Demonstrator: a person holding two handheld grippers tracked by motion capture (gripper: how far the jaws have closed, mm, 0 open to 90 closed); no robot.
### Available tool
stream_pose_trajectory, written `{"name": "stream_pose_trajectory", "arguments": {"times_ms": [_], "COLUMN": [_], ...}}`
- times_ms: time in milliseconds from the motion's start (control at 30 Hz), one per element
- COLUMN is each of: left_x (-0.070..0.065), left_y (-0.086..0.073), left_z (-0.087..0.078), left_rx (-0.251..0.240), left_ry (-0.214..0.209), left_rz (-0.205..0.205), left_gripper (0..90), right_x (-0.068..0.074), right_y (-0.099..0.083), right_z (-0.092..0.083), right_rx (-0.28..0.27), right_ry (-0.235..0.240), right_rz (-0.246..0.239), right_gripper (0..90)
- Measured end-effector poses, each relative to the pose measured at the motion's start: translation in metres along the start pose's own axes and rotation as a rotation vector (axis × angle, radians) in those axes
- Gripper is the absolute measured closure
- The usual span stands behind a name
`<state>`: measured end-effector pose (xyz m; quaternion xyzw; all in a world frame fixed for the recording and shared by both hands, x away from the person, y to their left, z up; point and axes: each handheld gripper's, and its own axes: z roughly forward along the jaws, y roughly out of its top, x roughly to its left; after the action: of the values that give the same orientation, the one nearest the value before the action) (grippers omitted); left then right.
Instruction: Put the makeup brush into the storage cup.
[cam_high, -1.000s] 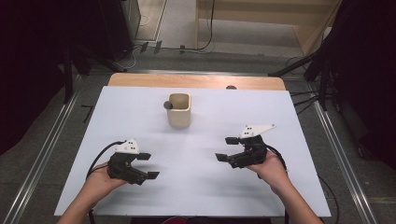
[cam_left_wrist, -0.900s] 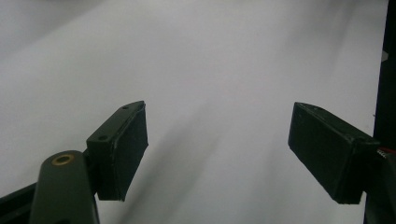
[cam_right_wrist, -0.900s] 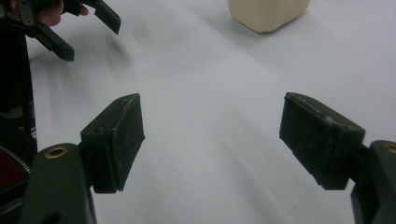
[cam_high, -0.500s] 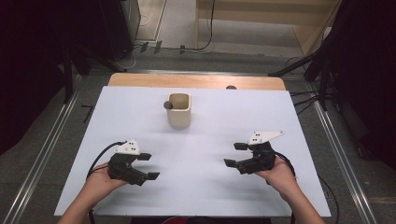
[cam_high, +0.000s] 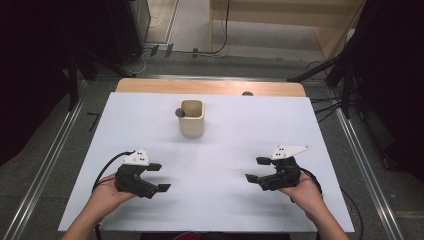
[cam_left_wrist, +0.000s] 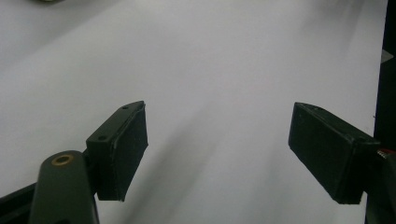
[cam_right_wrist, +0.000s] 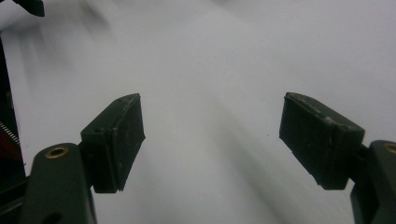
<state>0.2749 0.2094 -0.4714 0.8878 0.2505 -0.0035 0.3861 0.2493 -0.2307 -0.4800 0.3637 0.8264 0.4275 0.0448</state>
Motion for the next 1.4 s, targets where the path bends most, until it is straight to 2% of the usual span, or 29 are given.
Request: {"name": "stream_pose_trajectory", "arguments": {"times_ms": [467,1000,1400], "left_x": [0.0,0.0,0.0], "left_y": [0.0,0.0,0.0], "left_z": [0.0,0.002,0.003], "left_rx": [0.005,0.018,0.029], "left_ry": [-0.005,0.005,0.014], "left_rz": [0.004,0.005,0.011], "left_gripper": [20.4,19.8,19.8], "right_x": [-0.005,-0.01,-0.011], "right_y": [-0.008,-0.012,-0.012], "right_z": [-0.003,0.005,0.005], "right_rx": [0.0,0.033,0.037], "right_ry": [0.014,0.023,0.015], "right_rz": [-0.007,-0.039,-0.034], "right_gripper": [23.5,23.5,23.5]}}
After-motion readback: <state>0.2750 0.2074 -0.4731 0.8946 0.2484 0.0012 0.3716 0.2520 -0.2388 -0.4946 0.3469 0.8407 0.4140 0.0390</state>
